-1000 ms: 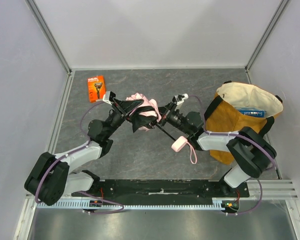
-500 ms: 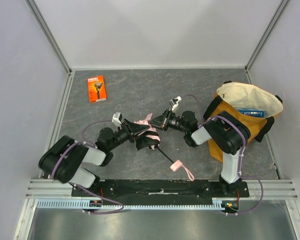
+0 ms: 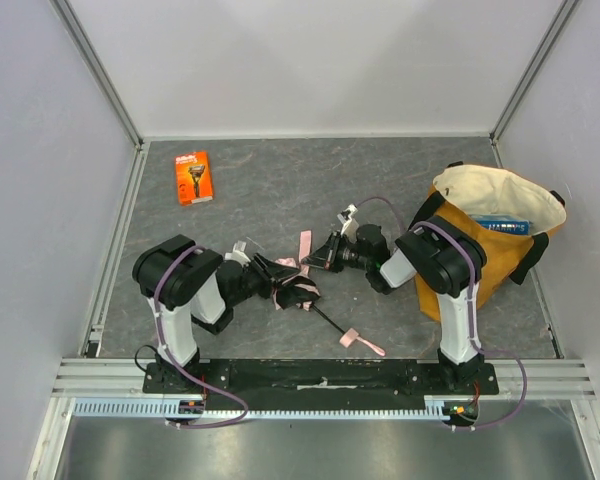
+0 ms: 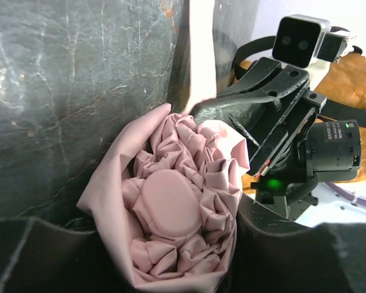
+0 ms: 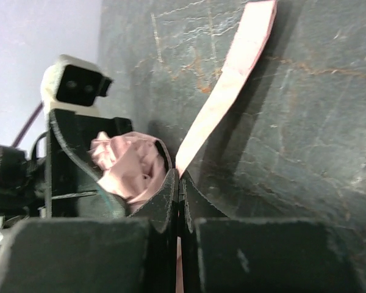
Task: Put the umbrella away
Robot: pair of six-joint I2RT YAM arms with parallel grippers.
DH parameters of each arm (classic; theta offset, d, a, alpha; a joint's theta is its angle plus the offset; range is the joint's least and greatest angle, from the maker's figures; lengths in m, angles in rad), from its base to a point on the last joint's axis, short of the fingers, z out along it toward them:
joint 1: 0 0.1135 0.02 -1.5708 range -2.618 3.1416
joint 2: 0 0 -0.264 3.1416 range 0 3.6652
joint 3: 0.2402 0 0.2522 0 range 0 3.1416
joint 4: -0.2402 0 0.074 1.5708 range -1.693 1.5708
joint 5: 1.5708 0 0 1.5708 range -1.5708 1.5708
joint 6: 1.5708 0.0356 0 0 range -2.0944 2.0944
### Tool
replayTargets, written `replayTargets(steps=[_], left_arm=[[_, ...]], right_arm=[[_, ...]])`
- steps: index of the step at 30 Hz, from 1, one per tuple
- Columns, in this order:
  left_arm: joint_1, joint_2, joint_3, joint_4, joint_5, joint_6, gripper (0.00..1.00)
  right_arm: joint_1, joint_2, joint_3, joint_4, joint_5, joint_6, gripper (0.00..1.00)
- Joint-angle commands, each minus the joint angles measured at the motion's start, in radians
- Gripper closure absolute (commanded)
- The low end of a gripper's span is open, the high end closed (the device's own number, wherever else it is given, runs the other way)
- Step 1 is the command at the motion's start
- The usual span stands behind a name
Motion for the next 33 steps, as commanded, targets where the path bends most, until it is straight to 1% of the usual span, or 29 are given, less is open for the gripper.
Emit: replayTargets(steps=[1, 4, 6, 9, 11, 12, 14, 16, 18, 19, 20, 22, 23, 24, 25, 26, 27, 29, 31, 33], left_arm=[[-0.012, 0.060, -0.082, 0.317, -0.118, 0.120, 0.98], [-0.020, 0.084, -0.088, 0.317, -0.142, 0.133, 0.98], [-0.023, 0.092, -0.088, 0.317, -0.161, 0.129, 0.98], [-0.027, 0.084, -0.112, 0.317, -0.232, 0.115, 0.98], [-0.031, 0.084, -0.129, 0.307, -0.285, 0.078, 0.98], [-0.029, 0.081, -0.128, 0.270, -0.296, 0.060, 0.98], [-0.034, 0.067, -0.116, 0.180, -0.300, 0.051, 0.98], [-0.035, 0.052, -0.114, 0.115, -0.319, 0.034, 0.98], [-0.037, 0.054, -0.129, 0.110, -0.323, 0.012, 0.98], [-0.035, 0.055, -0.137, 0.116, -0.354, 0.011, 0.98], [-0.037, 0.057, -0.137, 0.115, -0.352, 0.015, 0.98], [-0.035, 0.064, -0.131, 0.090, -0.351, 0.005, 0.98], [-0.038, 0.073, -0.131, 0.090, -0.352, 0.003, 0.98], [-0.038, 0.084, -0.133, 0.099, -0.355, 0.002, 0.98], [-0.038, 0.096, -0.136, 0.113, -0.359, -0.008, 0.98], [-0.040, 0.110, -0.139, 0.124, -0.362, -0.012, 0.98], [-0.040, 0.119, -0.139, 0.130, -0.362, -0.017, 0.98], [-0.041, 0.126, -0.142, 0.127, -0.363, -0.032, 0.98], [-0.041, 0.118, -0.145, 0.106, -0.365, -0.041, 0.98], [-0.041, 0.094, -0.145, 0.067, -0.369, -0.043, 0.98]], right_arm=[[-0.022, -0.089, 0.063, -0.128, 0.126, -0.192, 1.00], [-0.022, -0.094, 0.046, -0.132, 0.172, -0.217, 1.00], [-0.017, -0.087, 0.031, -0.101, 0.212, -0.211, 1.00], [-0.006, -0.084, -0.001, -0.066, 0.264, -0.195, 1.00], [-0.002, -0.081, 0.034, -0.159, 0.267, -0.204, 1.00], [0.001, -0.084, 0.067, -0.272, 0.275, -0.226, 0.94], [0.006, -0.090, 0.147, -0.479, 0.290, -0.314, 0.70], [0.007, -0.122, 0.192, -0.630, 0.313, -0.371, 0.61], [0.007, -0.159, 0.230, -0.795, 0.350, -0.443, 0.46], [0.009, -0.184, 0.235, -0.852, 0.373, -0.485, 0.39], [0.010, -0.205, 0.235, -0.898, 0.399, -0.520, 0.31], [0.012, -0.267, 0.241, -0.987, 0.440, -0.606, 0.23], [0.024, -0.300, 0.238, -1.010, 0.457, -0.646, 0.19], [0.050, -0.346, 0.230, -1.041, 0.508, -0.695, 0.15], [0.081, -0.386, 0.220, -1.046, 0.538, -0.742, 0.11], [0.124, -0.435, 0.197, -1.029, 0.581, -0.801, 0.09], [0.171, -0.486, 0.165, -0.983, 0.592, -0.865, 0.08], [0.306, -0.572, 0.070, -0.881, 0.652, -1.035, 0.06], [0.384, -0.607, 0.022, -0.807, 0.665, -1.108, 0.04], [0.432, -0.595, 0.011, -0.761, 0.651, -1.152, 0.04]])
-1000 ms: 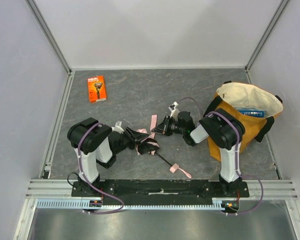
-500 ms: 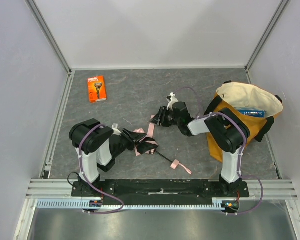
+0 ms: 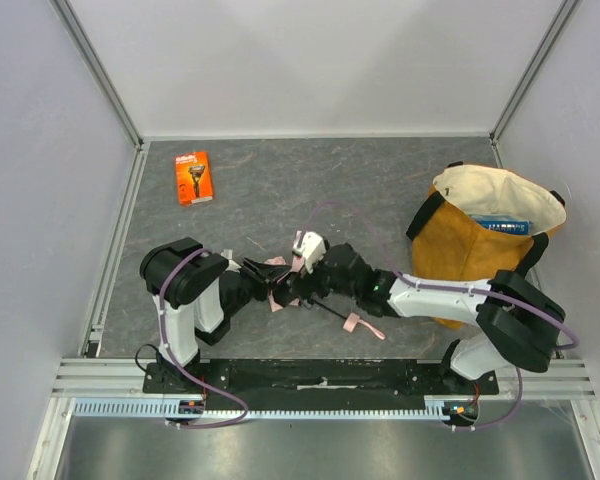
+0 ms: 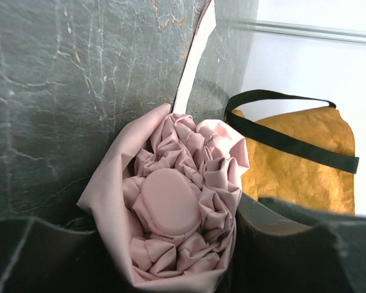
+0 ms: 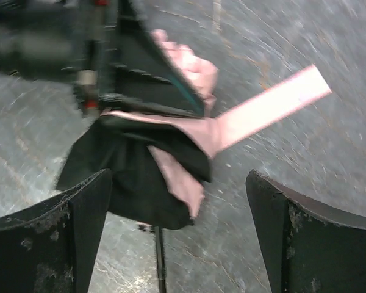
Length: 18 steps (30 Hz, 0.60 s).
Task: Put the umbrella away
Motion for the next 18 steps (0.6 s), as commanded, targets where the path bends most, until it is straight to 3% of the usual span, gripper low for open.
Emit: replayTargets(steps=[1, 5, 12, 18], left_arm=[[0.000, 0.021, -0.040, -0.149, -0.102, 0.042, 0.98], [0.001, -0.072, -0.038, -0.271, -0.110, 0.053, 0.98], [0.000, -0.315, 0.019, -0.649, -0.133, 0.068, 0.98], [0.000, -0.318, 0.094, -0.836, -0.084, 0.010, 0.98]], right_arm=[[0.122, -0.008, -0.052, 0.135, 0.081, -0.278, 0.03], [0.200, 0.052, 0.007, 0.128, 0.086, -0.367, 0.02], [0.232, 0.156, 0.076, 0.108, 0.170, -0.374, 0.03], [0.245, 0.187, 0.089, 0.116, 0.153, -0.400, 0.04]])
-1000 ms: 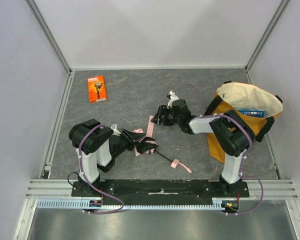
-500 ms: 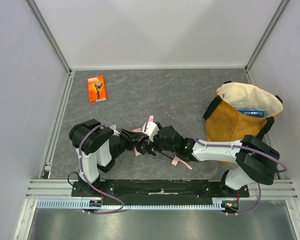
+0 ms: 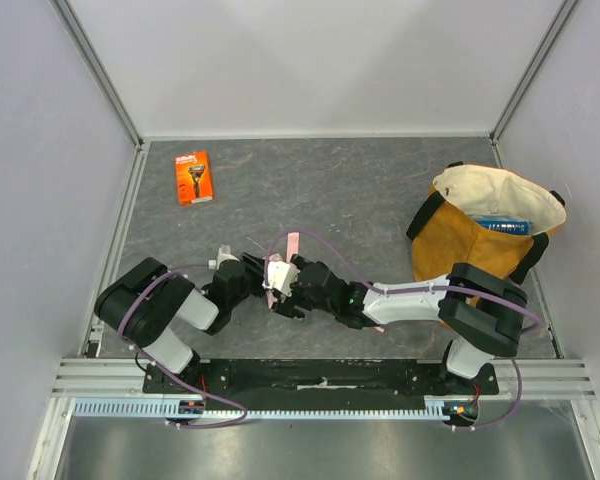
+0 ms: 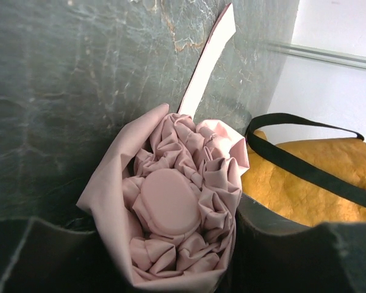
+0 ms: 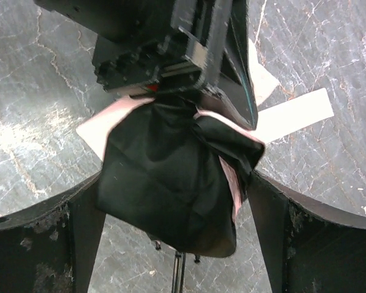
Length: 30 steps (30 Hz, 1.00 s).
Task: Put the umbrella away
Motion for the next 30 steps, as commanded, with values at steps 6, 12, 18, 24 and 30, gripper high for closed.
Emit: replayTargets(steps=[6, 12, 18, 24, 30], left_arm=[[0.002, 0.017, 0.030, -0.342, -0.035, -0.018, 0.98], [0.002, -0.031, 0.024, -0.390, -0.081, 0.002, 0.98], [-0.001, 0.009, -0.004, -0.274, -0.078, 0.002, 0.98], [-0.001, 0.020, -0.018, -0.217, -0.073, -0.007, 0.98], [-0.001, 0.009, -0.028, -0.200, -0.072, -0.004, 0.98]], right_arm=[[-0.004, -0.078, 0.122, -0.170, 0.291, 0.281, 0.04], [-0.105, -0.275, 0.109, -0.816, 0.249, 0.976, 0.12], [-0.087, -0.525, -0.033, -0.893, 0.091, 1.081, 0.26], [-0.090, -0.592, -0.118, -1.105, 0.195, 1.372, 0.85], [-0.114, -0.620, -0.230, -1.036, 0.146, 1.384, 1.00]])
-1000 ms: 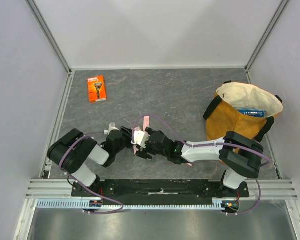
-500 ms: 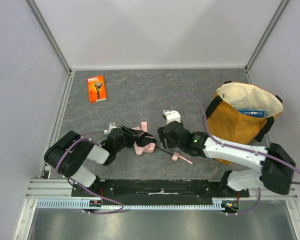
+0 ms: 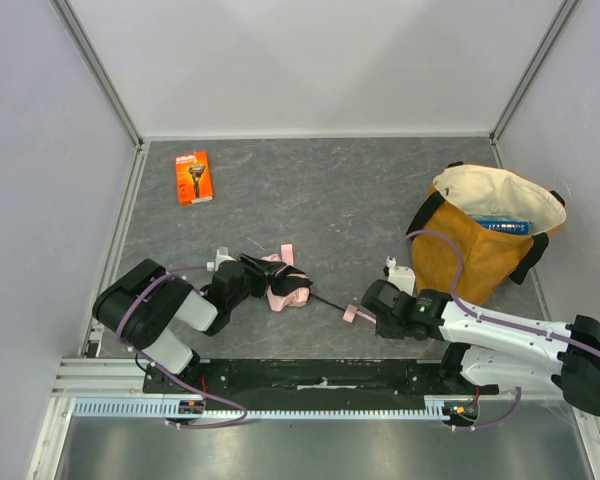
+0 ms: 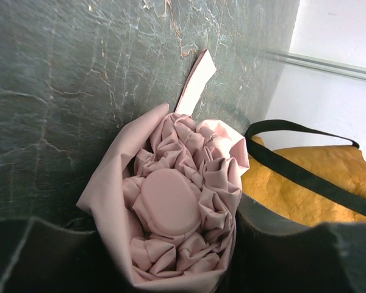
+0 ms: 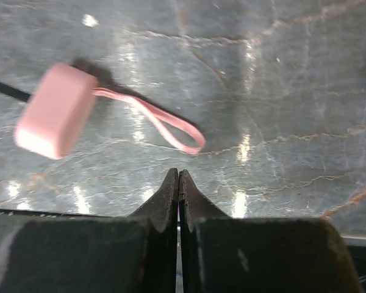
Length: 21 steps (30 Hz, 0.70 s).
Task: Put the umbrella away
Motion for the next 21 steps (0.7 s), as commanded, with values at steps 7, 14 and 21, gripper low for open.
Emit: replayTargets(steps=[7, 14, 21], left_arm=[[-0.003, 0.055, -0.074, -0.054, -0.047, 0.022, 0.98], [-0.038, 0.115, -0.094, 0.059, -0.080, 0.004, 0.98], [-0.099, 0.198, -0.071, 0.131, -0.077, -0.056, 0.98]], right_arm=[[-0.095, 0.077, -0.036, 0.127, -0.082, -0.056, 1.00], [-0.066, 0.621, 0.383, 0.494, -0.207, -0.235, 1.00], [-0.144, 0.612, 0.466, 0.563, -0.253, -0.334, 1.00]])
